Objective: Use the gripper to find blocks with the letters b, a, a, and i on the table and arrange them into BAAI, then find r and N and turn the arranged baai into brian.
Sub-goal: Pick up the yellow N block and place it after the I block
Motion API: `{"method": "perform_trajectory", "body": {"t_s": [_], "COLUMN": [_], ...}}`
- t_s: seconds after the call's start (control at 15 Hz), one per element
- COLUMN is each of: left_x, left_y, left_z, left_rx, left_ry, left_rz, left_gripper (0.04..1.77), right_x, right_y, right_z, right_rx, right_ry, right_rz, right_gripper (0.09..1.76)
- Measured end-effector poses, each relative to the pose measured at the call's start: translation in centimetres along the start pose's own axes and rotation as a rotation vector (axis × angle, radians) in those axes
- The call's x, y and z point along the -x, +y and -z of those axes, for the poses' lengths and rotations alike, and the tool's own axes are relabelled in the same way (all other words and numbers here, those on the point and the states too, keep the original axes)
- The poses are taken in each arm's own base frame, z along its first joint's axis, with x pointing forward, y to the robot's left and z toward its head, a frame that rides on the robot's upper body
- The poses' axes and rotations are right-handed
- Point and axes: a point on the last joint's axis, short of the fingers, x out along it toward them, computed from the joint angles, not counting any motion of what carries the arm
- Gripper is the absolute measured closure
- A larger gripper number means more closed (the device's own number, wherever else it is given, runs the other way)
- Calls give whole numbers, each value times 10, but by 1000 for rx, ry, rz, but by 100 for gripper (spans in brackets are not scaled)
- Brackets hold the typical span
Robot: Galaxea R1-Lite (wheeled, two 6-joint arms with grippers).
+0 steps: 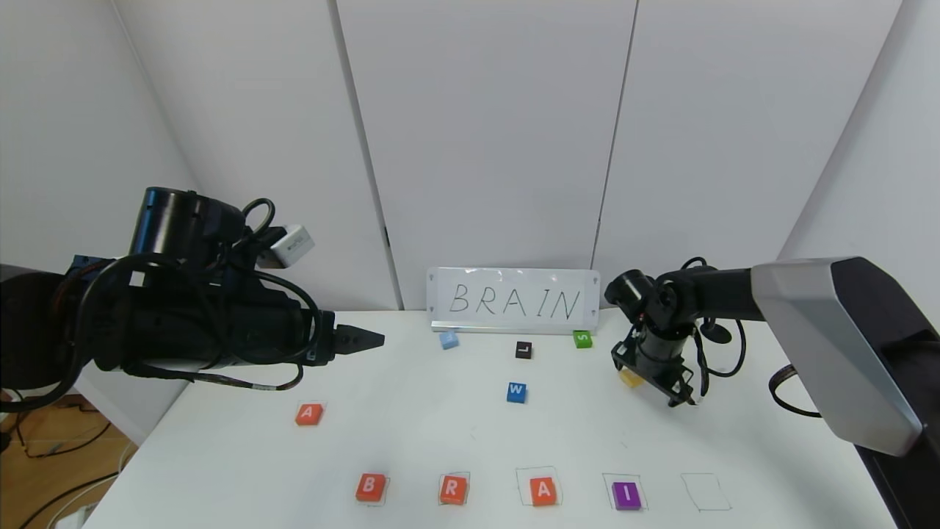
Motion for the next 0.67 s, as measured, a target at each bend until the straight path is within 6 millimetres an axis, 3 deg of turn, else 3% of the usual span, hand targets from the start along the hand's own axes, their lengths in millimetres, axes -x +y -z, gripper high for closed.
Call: {"method": "perform_trajectory", "body": {"t_s": [0.33,0.4,0.67], "left_x": [0,0,0], "left_y": [0,0,0], "left_z": [0,0,0], "left_rx": [0,0,0], "left_ry": [0,0,0], "left_rz": [0,0,0], "left_gripper": [9,9,9], "right_x": [-3,-3,-4], "right_y": [0,0,0], "right_z": [0,0,2], "right_rx": [3,2,11], "right_ry": [-3,-3,-1], "right_rz": [7,8,9], "right_gripper": [14,21,79]}}
